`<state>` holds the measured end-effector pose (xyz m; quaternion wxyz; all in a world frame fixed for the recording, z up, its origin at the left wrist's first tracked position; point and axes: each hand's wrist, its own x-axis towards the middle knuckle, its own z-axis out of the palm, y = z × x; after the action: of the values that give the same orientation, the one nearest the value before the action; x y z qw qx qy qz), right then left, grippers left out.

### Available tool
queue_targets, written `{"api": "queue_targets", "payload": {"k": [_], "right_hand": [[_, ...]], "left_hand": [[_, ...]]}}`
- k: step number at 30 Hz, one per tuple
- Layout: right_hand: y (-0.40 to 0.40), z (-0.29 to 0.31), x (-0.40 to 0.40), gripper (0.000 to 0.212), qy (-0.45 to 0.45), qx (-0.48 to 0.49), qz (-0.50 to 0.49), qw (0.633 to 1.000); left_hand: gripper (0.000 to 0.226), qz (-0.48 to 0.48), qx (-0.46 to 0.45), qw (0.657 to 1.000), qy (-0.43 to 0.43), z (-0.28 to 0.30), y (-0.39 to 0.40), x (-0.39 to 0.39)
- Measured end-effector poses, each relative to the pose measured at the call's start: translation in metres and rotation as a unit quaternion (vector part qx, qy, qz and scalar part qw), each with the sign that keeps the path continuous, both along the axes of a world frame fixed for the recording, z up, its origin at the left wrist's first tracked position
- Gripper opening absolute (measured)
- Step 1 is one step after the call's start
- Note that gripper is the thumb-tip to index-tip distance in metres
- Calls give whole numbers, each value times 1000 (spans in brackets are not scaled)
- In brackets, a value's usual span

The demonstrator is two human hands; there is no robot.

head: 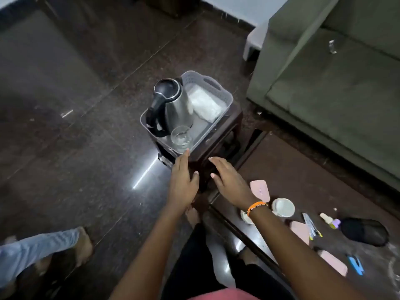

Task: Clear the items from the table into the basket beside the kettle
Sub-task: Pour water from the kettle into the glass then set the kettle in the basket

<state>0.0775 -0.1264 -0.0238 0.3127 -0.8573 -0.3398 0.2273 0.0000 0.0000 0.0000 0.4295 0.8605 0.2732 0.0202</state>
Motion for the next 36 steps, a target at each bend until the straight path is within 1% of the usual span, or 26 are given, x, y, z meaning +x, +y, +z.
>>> {"api": "queue_targets", "payload": {"k": [2,6,13,16,19,21,23,24,26,28,30,33,36], "right_hand": [[35,-13,12,49,25,-7,-11,1000],[96,-36,32,54,64,-46,-47,996],[166,-76,60,85,106,-111,-122,981],[179,-87,66,93,93,-136,-144,976],[187,-95,72,96,73,-145,-160,974],[190,-99,77,92,72,-130,-173,974],[188,-101,81,81,62,-115,-184,974],[186,-101,81,78,55,-109,-189,974],[180,-97,80,77,47,-82,-211,973],[169,-91,78,78,48,-26,-242,969],[156,-81,76,79,39,28,-259,965],[133,-61,72,80,24,86,-270,959],[102,-43,64,84,18,131,-315,940]], "left_hand": [[66,42,-24,999,8,-9,34,9],[65,77,-30,996,44,-24,90,26],[65,107,-47,993,30,-44,160,70],[51,118,-30,992,16,-51,179,89],[34,123,-65,989,43,-56,192,108],[31,115,-103,986,58,-61,202,119],[28,122,-200,970,66,-62,210,129],[26,122,-228,964,63,-61,213,132],[26,108,-204,972,45,-59,215,135],[31,109,-166,980,17,-54,212,137],[33,120,-164,979,6,-50,207,138],[21,135,-160,978,-13,-36,195,132],[25,117,-147,981,-43,-14,173,120]]}}
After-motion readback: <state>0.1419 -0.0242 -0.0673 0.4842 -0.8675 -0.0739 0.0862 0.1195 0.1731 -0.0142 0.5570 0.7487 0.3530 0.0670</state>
